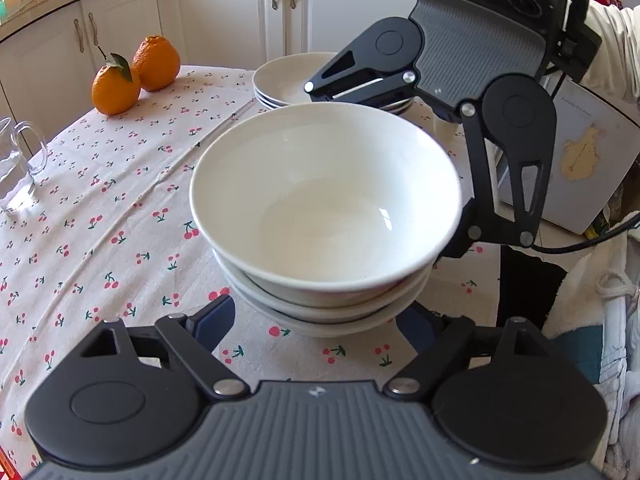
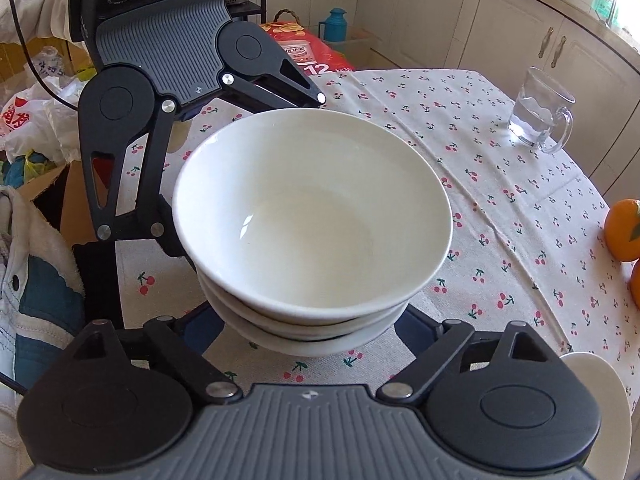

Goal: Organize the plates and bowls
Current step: 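Grip the bowl stack from opposite sides with both tools, then lift the bowl stack with both tools and carry it toward the plate stack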

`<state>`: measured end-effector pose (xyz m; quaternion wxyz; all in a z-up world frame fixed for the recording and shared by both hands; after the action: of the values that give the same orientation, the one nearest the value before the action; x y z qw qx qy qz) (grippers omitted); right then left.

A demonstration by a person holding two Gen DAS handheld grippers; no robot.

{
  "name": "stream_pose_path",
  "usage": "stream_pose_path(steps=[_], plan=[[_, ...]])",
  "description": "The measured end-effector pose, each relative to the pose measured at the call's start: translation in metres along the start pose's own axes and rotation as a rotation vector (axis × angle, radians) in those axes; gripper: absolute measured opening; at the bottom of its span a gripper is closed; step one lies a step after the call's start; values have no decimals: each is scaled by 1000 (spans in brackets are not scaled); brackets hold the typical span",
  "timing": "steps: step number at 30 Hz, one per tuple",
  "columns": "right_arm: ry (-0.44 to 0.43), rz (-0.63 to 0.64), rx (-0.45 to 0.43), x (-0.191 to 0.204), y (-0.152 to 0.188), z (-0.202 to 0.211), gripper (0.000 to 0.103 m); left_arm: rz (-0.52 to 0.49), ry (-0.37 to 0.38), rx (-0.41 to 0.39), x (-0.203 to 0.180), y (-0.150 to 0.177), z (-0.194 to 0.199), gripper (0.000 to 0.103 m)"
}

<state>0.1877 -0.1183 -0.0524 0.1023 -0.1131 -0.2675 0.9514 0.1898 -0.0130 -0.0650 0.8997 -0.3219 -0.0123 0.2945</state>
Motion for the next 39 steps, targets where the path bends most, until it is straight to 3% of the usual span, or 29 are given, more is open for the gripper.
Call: stream_pose_path(steps=[9, 26, 39], plan=[[-30, -19, -6, -3, 0, -2, 88, -11, 46, 9, 2, -4, 0, 81], [-43, -31, -13, -6, 1, 2, 87, -5, 31, -6, -6, -9, 6, 81], [19, -23, -59, -25, 24, 53, 87, -44, 6, -72, -35, -59, 4, 80]])
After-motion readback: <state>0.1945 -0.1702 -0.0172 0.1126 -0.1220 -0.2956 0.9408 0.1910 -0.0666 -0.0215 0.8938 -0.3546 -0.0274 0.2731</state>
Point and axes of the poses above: each gripper's, at about its wrist camera, not at the fingertips, and z roughly against the way its jaws point, x to its left, y to its underside, the point moved 2 cm from there along -z, roughly the way its jaws point, and after that the axes turned 14 degrees about z, right-handed, at the moved point
